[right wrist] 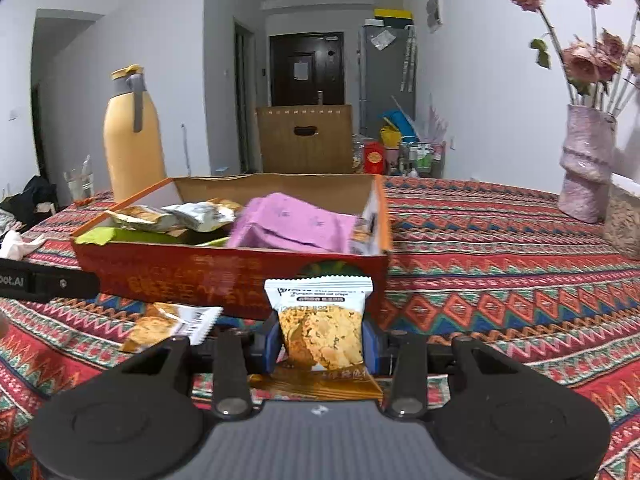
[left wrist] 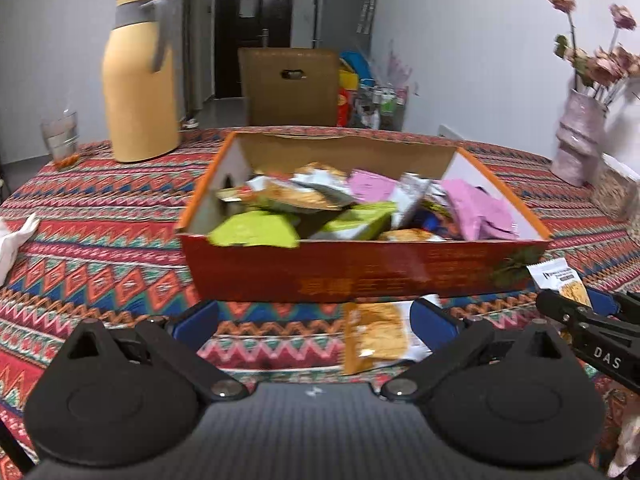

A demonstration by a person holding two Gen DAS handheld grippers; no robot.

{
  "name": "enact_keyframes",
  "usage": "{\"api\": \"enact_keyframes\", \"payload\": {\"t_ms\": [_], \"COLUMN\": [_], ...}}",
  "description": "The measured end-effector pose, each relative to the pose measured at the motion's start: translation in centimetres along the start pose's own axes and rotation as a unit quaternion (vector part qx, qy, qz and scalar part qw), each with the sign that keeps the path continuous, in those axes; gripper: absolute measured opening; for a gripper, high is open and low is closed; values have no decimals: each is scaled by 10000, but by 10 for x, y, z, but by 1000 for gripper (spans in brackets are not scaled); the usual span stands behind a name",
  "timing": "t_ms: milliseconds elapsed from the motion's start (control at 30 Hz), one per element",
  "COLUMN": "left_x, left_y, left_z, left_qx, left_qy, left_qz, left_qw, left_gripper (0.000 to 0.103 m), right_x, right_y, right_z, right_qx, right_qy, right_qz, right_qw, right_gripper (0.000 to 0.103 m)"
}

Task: Organize snacks
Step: 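Grasp the cracker packet with the left tool while the right tool holds its packet, then carry both cracker packets over the box and open both tools to drop them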

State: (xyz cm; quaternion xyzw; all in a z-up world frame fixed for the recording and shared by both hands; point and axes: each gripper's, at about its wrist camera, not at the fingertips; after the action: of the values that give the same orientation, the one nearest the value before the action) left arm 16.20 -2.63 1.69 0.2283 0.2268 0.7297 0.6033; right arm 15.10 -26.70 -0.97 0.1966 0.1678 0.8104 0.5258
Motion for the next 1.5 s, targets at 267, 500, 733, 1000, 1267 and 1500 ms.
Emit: {"api": "enact_keyframes", "payload": {"t_ms": [267, 500, 733, 1000, 1267, 1500], "left_x": [-36, -54, -65, -71, -70, -61], "left_y": [-13, -37, -56, -60, -51, -42], "left_z": [3, 2, -6, -12, -8, -10], "left_qx": [260, 640, 954, 919, 817, 739], "left_qy": [-159, -181, -164, -251, -348, -308], "left_qz": [-50, 73, 91, 298, 169, 66], "left_qw": [9995, 9978, 9953, 9950, 9959, 9968], "left_gripper": [103, 103, 103, 102, 66, 51], "right_x": [-25, -35, -34, -35, -33, -31], "right_y": [8, 2, 0, -1, -2, -1], "right_z": [-2, -7, -10, -10, -11, -12], "right_qx": [-149, -121, -102, -88, -75, -112], "right_qy": [-306, -529, -572, -575, -532, -477], "right_qz": [-183, -239, -263, -219, -230, -248], "right_qw": [9993, 9982, 9980, 9981, 9983, 9985], "right_gripper": [39, 39, 39, 39, 40, 39]}}
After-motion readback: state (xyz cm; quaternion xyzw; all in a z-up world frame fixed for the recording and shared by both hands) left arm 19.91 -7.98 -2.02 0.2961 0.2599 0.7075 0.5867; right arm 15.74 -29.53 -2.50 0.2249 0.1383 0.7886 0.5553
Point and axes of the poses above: each gripper's, at about its wrist camera, not at the fingertips, and y roughly against the way its jaws point, x to its left, z to its top, and after that the axes turned 10 degrees about z, right-handed
